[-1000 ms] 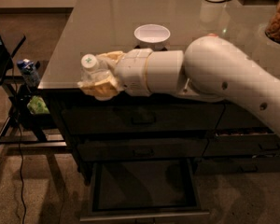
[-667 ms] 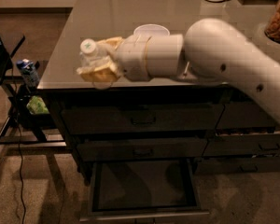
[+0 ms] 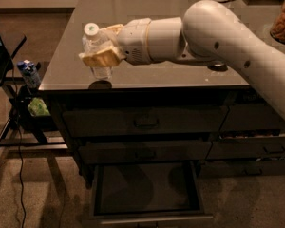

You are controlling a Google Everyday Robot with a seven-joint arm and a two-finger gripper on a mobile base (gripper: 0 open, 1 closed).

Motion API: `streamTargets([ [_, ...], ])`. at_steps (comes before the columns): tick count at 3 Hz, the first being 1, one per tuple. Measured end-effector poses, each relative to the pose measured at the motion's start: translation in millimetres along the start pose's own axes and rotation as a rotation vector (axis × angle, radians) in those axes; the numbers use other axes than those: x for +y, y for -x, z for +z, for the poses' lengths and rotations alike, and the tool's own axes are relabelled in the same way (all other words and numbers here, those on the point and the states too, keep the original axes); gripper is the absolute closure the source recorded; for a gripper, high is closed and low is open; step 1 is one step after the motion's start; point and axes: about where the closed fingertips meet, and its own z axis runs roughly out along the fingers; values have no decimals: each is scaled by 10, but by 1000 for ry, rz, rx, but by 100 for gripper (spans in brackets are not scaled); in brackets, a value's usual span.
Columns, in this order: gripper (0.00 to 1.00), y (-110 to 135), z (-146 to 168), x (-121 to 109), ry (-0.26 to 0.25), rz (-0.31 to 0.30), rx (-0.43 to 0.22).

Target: Pick blue plastic bottle from bottom drawer and place on counter

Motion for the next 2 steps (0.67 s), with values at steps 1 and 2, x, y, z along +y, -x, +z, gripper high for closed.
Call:
streamTargets([
  [1, 100, 1, 16, 18, 1, 0, 11],
  [2, 100, -18, 69, -57, 20, 56, 0],
])
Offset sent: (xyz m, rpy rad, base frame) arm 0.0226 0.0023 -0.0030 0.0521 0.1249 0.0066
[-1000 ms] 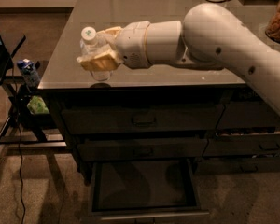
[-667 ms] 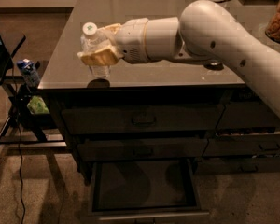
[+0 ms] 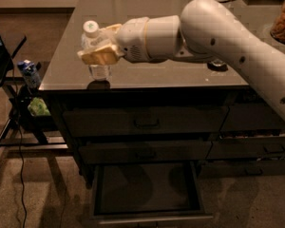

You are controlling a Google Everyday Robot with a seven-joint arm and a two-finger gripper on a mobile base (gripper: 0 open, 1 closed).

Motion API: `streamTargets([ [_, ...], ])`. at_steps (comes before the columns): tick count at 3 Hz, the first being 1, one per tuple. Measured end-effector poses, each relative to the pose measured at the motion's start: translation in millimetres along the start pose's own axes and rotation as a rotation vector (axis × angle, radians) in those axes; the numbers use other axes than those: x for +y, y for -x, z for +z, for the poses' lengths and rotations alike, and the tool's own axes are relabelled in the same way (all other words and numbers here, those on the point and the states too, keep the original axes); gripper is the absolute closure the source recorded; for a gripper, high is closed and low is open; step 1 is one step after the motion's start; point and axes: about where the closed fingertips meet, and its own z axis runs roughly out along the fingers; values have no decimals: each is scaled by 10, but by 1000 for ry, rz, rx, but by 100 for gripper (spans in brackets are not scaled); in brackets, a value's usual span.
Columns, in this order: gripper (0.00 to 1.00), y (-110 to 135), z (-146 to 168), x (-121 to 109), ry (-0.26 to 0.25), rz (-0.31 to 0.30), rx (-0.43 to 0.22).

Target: Pick blue plastic bottle from bottom drawer and place on counter

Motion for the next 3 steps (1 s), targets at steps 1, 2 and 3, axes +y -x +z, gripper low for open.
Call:
streamTargets([
  [1, 100, -20, 40, -80, 27, 58, -8],
  [2, 100, -62, 67, -161, 67, 97, -8],
  [3, 100, -39, 107, -254, 104, 118, 9],
])
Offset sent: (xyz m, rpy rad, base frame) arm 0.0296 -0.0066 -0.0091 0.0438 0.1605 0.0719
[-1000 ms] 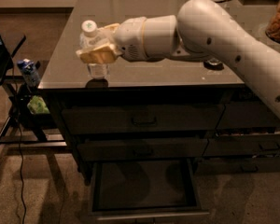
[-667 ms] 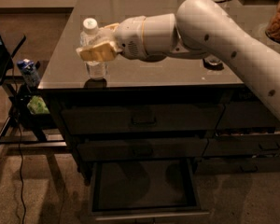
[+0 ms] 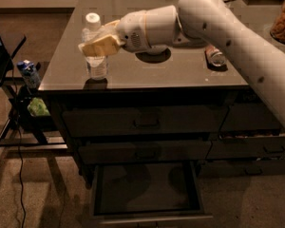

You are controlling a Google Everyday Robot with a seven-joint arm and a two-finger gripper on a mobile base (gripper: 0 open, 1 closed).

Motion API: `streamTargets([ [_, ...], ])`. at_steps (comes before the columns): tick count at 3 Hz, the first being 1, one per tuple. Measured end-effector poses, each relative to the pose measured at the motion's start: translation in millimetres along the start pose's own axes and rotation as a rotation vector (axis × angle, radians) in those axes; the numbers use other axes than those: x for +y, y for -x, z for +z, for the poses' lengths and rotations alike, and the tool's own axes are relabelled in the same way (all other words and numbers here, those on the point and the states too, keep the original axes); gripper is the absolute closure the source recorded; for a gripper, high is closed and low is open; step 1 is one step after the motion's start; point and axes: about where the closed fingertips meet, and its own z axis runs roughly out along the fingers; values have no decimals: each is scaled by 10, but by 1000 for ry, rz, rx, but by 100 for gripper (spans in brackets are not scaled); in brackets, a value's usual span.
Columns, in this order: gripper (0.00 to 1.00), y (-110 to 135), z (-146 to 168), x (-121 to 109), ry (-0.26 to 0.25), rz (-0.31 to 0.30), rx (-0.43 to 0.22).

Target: Pick blue plastic bottle from bottom drawer and place on counter

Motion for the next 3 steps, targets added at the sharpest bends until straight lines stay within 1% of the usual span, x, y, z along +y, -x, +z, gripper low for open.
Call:
streamTargets([
  [1, 100, 54, 15, -154, 19, 22, 33],
  [2, 100, 85, 49, -352, 26, 46, 66],
  [3, 100, 55, 101, -506, 35, 65, 98],
])
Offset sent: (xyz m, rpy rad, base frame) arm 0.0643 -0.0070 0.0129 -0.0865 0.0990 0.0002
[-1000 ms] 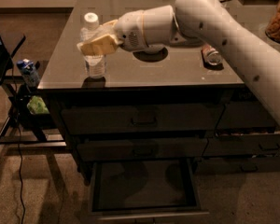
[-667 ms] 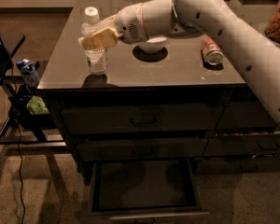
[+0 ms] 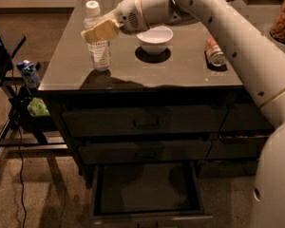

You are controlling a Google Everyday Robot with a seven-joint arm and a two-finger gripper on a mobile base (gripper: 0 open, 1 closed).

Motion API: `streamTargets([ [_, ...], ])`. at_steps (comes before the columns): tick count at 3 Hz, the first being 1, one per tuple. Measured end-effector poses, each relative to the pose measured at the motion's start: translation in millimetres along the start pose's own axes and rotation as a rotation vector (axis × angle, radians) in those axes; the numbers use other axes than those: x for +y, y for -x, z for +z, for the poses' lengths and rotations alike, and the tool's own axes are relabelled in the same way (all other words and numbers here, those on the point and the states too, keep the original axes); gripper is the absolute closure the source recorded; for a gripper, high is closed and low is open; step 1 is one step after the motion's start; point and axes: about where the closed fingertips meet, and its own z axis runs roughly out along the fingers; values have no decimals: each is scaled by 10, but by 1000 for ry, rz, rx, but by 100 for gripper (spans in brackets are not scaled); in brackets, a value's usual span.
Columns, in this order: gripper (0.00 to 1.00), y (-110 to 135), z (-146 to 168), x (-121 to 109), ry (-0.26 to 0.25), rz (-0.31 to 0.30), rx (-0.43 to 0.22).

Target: Pick blue plastic bottle from bottom drawer and place on counter

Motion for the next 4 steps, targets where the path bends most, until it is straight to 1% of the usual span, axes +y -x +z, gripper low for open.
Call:
streamTargets([
  [1, 100, -58, 75, -117, 25, 39, 16],
  [2, 100, -138, 168, -166, 62, 74, 29],
  [3, 100, -262, 169, -175, 86, 91, 43],
  [4, 82, -220, 154, -172, 86, 91, 43],
])
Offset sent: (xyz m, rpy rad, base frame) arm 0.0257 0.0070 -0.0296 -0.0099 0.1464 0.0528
